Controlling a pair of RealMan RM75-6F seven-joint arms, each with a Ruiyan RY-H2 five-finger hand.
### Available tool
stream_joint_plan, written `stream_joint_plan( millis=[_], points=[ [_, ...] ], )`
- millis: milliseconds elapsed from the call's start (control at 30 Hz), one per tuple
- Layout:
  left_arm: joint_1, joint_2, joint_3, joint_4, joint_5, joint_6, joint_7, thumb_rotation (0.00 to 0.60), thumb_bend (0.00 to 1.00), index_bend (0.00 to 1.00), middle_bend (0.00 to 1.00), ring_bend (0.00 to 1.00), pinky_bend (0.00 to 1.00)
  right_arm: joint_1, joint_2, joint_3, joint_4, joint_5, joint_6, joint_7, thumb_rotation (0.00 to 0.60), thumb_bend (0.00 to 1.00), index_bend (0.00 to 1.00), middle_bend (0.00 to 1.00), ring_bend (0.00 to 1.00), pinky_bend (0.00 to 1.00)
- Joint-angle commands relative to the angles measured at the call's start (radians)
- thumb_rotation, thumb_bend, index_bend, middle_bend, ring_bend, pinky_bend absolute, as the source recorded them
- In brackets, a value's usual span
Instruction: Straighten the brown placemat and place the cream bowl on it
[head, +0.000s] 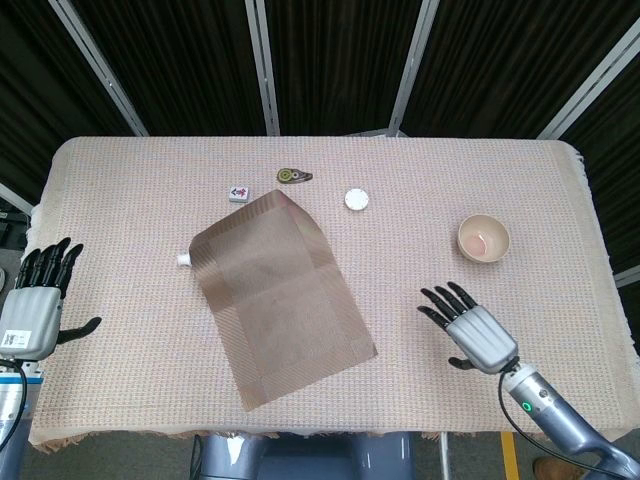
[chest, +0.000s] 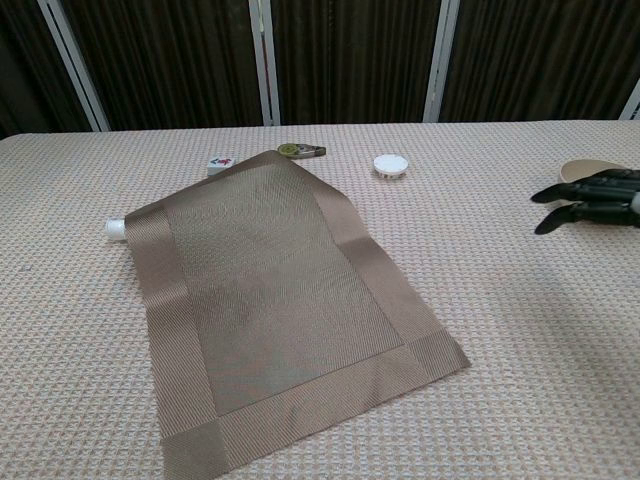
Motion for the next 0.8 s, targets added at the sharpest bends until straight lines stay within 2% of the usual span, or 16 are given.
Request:
stream_joint_plan(
  millis=[33,267,500,800],
  points=[
    [0.003,0.005,0.007,-0.002,0.009,-0.005,0.0,0.6,0.0,0.0,0.0,0.0,0.0,0.064,-0.042,0.01,0.003,-0.008,-0.073,-0.02,0.6,0.0,0.19,0.0,0.0,0.0],
    [0.005,0.011,0.016,-0.003,0.037,-0.015,-0.007,0.6,0.0,0.0,0.0,0.0,0.0,0.142,-0.135,0.02,0.029,0.016,-0.184,-0.113,0.6,0.0,0.25,0.0,0.0,0.0],
    [0.002,0.002,0.018,-0.003,0.037,-0.03,-0.007,0.6,0.0,0.0,0.0,0.0,0.0,0.173,-0.224,0.022,0.086,0.041,-0.237,-0.188,0.6,0.03,0.27,0.0,0.0,0.0],
    [-0.002,-0.003,0.016,0.005,0.035,-0.046,-0.016,0.6,0.0,0.0,0.0,0.0,0.0,0.182,-0.304,0.02,0.142,0.075,-0.233,-0.221,0.6,0.04,0.28,0.0,0.0,0.0]
  ],
)
